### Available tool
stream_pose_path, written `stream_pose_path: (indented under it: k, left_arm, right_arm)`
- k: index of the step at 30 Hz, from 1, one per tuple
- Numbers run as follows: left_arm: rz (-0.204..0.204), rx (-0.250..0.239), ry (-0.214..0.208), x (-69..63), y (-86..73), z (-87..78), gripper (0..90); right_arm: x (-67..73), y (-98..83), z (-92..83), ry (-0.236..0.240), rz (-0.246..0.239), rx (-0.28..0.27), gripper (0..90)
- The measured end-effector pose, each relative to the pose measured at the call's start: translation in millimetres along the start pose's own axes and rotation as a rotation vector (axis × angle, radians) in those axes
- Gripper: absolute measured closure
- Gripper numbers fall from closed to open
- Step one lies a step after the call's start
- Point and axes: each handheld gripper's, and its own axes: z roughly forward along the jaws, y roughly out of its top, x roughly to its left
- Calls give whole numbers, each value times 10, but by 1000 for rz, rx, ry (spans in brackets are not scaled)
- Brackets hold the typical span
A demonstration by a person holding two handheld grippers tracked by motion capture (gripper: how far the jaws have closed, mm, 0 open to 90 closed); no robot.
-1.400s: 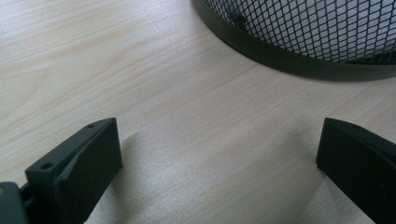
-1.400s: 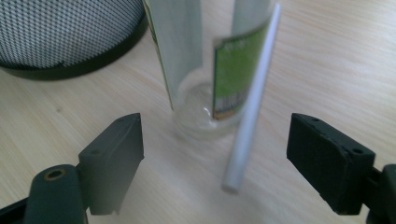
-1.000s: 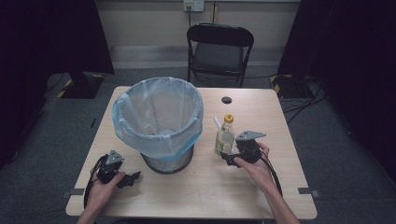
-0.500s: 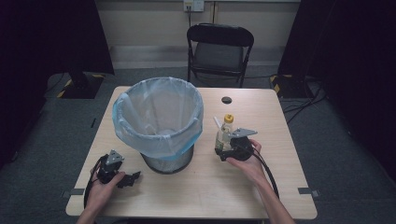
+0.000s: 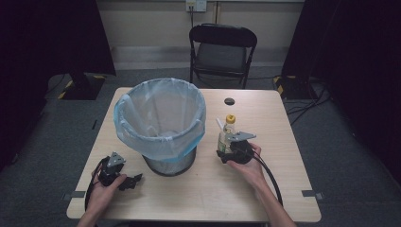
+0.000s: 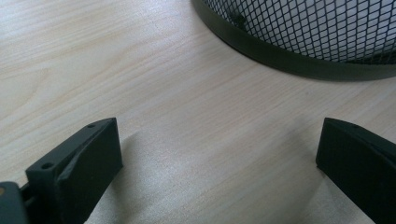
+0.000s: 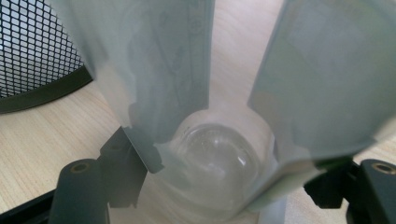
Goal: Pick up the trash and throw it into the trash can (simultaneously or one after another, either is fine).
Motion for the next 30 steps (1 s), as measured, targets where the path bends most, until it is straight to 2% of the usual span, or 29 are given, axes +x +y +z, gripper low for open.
stream_pose_path:
  k: [17,24,30]
  left_arm:
    - [0,0,0,0,0,0,0]
    - [0,0,0,0,0,0,0]
    - [0,0,0,1,0,0,0]
  right_arm:
    - [-6,36,-22,-8,13,5,284]
    - [-48,53,-97,-2,54,-14,284]
    - [-56,89,-117,5,62,-17,284]
